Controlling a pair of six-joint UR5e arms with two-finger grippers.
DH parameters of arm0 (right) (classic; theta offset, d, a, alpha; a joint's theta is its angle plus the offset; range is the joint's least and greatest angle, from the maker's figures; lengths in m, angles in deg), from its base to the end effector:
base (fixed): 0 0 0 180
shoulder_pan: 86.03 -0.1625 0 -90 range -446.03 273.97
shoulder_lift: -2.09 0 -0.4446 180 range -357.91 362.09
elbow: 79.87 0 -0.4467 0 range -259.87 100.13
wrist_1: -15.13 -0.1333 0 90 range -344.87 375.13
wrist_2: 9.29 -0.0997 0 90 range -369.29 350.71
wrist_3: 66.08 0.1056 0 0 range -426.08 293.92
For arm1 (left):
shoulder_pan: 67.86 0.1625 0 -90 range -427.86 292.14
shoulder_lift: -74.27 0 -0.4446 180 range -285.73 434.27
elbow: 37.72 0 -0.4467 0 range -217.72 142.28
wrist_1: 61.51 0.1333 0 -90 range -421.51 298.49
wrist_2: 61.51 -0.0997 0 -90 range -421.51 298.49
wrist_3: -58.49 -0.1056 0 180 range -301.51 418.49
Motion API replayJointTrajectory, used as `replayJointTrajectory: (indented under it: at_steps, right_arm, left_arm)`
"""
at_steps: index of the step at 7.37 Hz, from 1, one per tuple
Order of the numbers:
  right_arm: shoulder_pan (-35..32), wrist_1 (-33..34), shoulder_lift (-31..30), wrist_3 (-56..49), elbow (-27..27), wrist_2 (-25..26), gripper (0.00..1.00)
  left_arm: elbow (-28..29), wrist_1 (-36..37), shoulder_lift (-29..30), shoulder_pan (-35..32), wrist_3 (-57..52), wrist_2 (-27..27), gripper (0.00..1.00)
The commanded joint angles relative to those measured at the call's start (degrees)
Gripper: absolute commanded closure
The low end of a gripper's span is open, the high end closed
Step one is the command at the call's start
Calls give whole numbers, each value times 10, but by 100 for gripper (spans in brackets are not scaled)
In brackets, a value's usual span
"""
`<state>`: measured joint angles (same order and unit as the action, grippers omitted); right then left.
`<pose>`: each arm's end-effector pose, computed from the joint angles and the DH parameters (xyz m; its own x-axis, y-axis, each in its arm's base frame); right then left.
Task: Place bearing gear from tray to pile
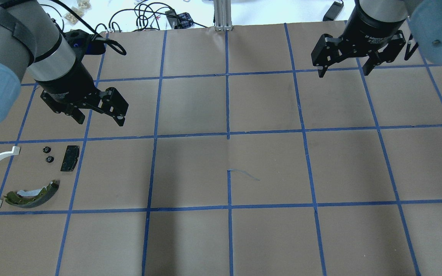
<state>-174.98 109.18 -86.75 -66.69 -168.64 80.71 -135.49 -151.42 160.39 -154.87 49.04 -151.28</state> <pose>0.1230 -0.5651 0.5094 -1.0000 0.0077 0.0008 0.0076 0.9974 -0.0718 -0.1070 -0.5144 0.4638 -0.9936 0.1119 0.0148 0.1126 0.9915 0.0647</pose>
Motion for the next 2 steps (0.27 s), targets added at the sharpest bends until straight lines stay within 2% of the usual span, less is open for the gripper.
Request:
replayJointTrajectory:
  at_steps: [1, 2]
  right_arm:
    - [0, 0, 0, -1, 0, 0, 0]
    - [0, 0, 1, -1, 0, -1, 0]
  left_arm:
    - [-1, 0, -7, 0, 1, -2, 0]
    - [-1, 0, -9, 0, 1, -5, 0]
